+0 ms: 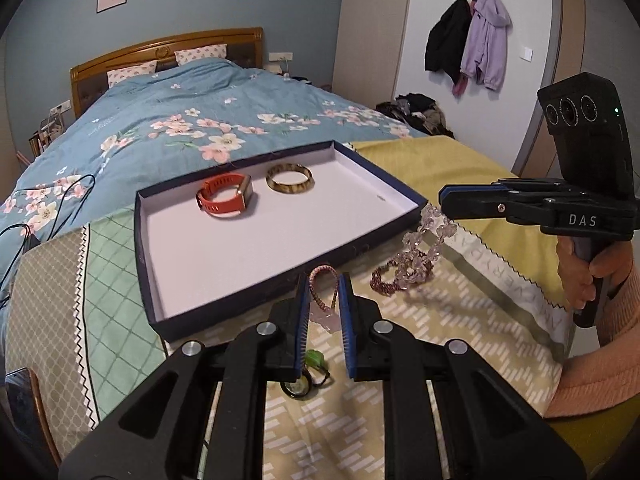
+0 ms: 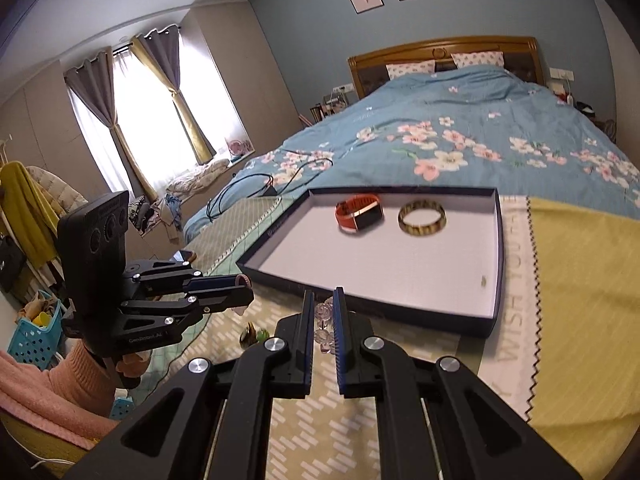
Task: Organize jewelry
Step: 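Lower the crystal bracelet and pink pendant into the tray and open both tools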
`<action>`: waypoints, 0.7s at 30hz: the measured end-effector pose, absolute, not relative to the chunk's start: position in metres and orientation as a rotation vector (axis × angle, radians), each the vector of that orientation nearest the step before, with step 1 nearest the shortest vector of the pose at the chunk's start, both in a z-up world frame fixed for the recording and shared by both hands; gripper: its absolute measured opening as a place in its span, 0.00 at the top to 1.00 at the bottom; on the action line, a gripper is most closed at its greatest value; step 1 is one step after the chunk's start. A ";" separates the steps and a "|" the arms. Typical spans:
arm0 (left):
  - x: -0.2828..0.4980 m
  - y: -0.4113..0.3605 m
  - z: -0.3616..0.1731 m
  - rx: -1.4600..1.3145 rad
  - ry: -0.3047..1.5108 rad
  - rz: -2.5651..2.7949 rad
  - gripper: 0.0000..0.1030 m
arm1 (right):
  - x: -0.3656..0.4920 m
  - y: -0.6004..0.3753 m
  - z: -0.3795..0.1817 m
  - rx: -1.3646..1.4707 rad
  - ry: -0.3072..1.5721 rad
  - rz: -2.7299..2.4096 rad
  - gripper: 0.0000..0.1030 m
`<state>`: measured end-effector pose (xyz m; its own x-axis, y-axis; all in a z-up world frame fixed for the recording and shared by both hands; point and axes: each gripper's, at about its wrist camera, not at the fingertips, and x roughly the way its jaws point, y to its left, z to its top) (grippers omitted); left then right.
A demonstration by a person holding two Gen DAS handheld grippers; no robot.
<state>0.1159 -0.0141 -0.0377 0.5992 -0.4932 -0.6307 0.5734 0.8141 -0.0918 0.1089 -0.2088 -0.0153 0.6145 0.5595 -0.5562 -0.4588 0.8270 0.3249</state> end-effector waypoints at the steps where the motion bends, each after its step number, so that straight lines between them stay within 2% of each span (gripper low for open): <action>1: 0.116 -0.014 -0.035 0.120 0.686 -0.619 0.86 | 0.111 -0.209 -0.012 0.153 0.688 0.593 0.93; 21: 0.149 -0.019 -0.020 0.108 0.638 -0.555 0.86 | 0.165 -0.201 0.012 0.099 0.629 0.579 0.93</action>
<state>0.1492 -0.0191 -0.0196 0.6636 -0.4576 -0.5919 0.5227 0.8496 -0.0708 0.1653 -0.2010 0.0121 0.6562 0.5396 -0.5275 -0.4813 0.8377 0.2582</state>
